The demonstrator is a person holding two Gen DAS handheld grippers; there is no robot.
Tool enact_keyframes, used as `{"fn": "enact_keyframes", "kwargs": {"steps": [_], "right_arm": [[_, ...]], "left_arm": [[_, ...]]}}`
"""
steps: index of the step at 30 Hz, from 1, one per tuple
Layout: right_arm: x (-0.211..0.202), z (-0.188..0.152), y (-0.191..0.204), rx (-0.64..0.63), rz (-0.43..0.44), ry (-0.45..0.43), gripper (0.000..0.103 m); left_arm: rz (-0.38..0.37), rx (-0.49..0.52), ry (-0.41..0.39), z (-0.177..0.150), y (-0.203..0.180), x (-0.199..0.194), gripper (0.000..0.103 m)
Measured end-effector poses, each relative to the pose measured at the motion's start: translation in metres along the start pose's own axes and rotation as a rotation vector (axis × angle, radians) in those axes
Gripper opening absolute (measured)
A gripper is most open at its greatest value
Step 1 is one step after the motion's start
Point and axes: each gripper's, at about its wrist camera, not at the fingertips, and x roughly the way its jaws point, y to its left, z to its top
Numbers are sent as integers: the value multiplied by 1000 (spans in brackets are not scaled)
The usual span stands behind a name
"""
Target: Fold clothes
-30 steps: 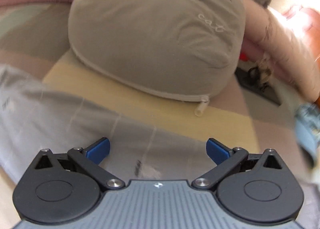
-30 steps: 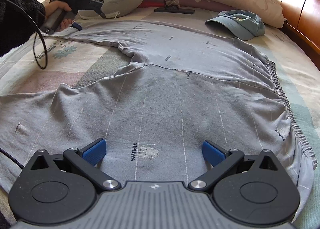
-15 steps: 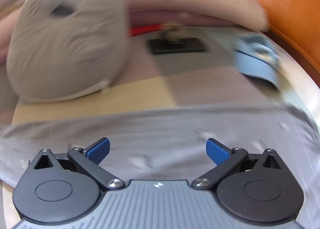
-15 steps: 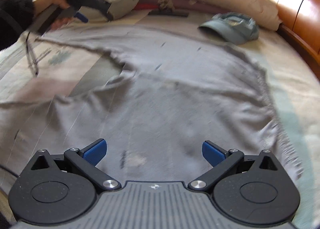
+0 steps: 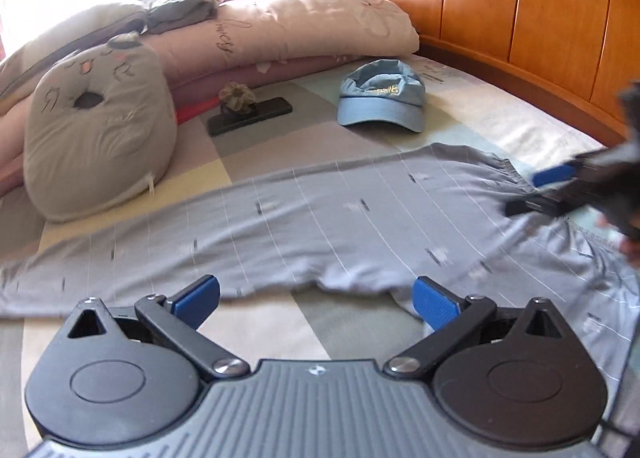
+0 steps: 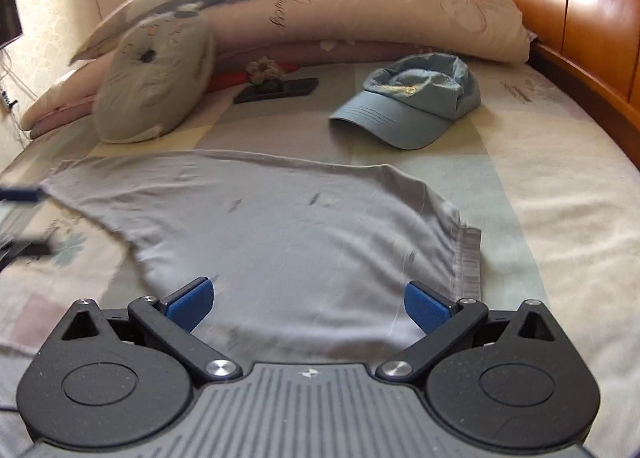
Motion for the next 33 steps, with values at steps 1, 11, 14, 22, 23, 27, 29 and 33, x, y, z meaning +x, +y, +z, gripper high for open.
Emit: {"fn": "enact_keyframes", "kwargs": {"steps": [1, 11, 14, 22, 23, 27, 29, 33], "right_arm": [[12, 3, -4, -2, -5, 18, 103], [54, -2, -15, -84, -20, 59, 103], [57, -6, -15, -118, -29, 59, 103], [58, 2, -19, -139, -83, 88, 103], [54, 5, -18, -132, -77, 78, 103], [42, 18, -11, -110, -17, 30, 103], [41, 18, 1, -131, 22, 20, 103], [54, 4, 26, -233, 43, 60, 103]], "left_arm": [[7, -9, 5, -6, -3, -4, 102], [50, -67, 49, -37, -7, -18, 102], [58, -87, 42, -40, -7, -21, 102], [64, -141, 28, -47, -6, -28, 102], [60, -149, 29, -48, -5, -29, 102], [43, -178, 29, -51, -4, -32, 102], [41, -180, 34, -52, -4, -31, 102], [43, -169, 42, -58, -6, -32, 102]]}}
